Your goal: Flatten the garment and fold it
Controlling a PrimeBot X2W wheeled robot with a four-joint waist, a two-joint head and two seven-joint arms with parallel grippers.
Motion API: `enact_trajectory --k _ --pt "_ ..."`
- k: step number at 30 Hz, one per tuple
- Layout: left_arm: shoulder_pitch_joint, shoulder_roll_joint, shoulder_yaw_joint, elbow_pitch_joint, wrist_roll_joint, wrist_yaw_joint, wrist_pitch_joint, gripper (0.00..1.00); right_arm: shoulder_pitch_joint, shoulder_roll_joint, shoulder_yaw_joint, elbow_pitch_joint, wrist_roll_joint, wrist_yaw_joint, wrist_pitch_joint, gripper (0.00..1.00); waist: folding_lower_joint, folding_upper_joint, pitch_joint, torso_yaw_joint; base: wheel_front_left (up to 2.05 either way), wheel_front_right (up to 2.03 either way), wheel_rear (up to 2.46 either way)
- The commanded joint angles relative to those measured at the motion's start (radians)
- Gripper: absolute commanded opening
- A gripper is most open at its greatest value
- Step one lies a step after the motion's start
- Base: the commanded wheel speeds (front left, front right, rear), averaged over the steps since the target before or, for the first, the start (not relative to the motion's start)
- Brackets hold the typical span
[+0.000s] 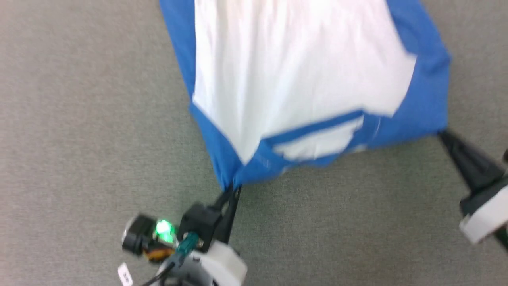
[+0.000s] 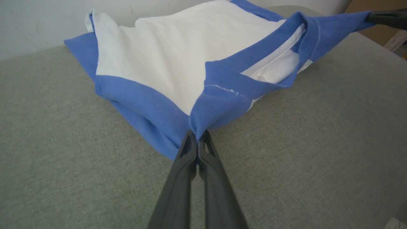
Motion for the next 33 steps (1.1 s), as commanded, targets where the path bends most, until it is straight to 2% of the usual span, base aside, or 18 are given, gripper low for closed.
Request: enact_trajectory --k 1,8,16,27,33 --pt "0.012 0.008 -0.002 0.003 -0.005 -0.008 -0.003 0.00 0.011 0.008 -0.005 -0.005 -0.005 -0.002 0.003 0.00 0.0002 -0.0001 -0.062 0.009 0.00 0.00 0.00" --pt "0.134 0.032 -0.018 0.034 -0.120 -0.042 0.005 0.00 0.217 0.051 -0.040 -0.039 -0.016 -0.002 0.112 0.00 0.0002 -0.0001 -0.146 0.026 0.00 0.00 0.00" --pt "0.213 0.038 -0.029 0.089 -0.188 -0.073 -0.026 0.00 0.406 0.109 -0.071 -0.062 -0.029 -0.002 0.216 0.00 0.0002 -0.0001 -0.204 0.042 0.00 0.00 0.00" --pt "0.293 -0.007 -0.051 0.203 -0.295 -0.147 -0.068 0.00 0.485 0.164 -0.092 -0.060 -0.078 -0.002 0.271 0.00 0.0002 -0.0001 -0.271 0.033 0.00 0.00 0.00" --pt "0.302 -0.003 -0.045 0.244 -0.305 -0.157 -0.090 0.00 0.509 0.201 -0.114 -0.060 -0.090 -0.002 0.282 0.00 0.0002 -0.0001 -0.289 0.039 0.00 0.00 0.00"
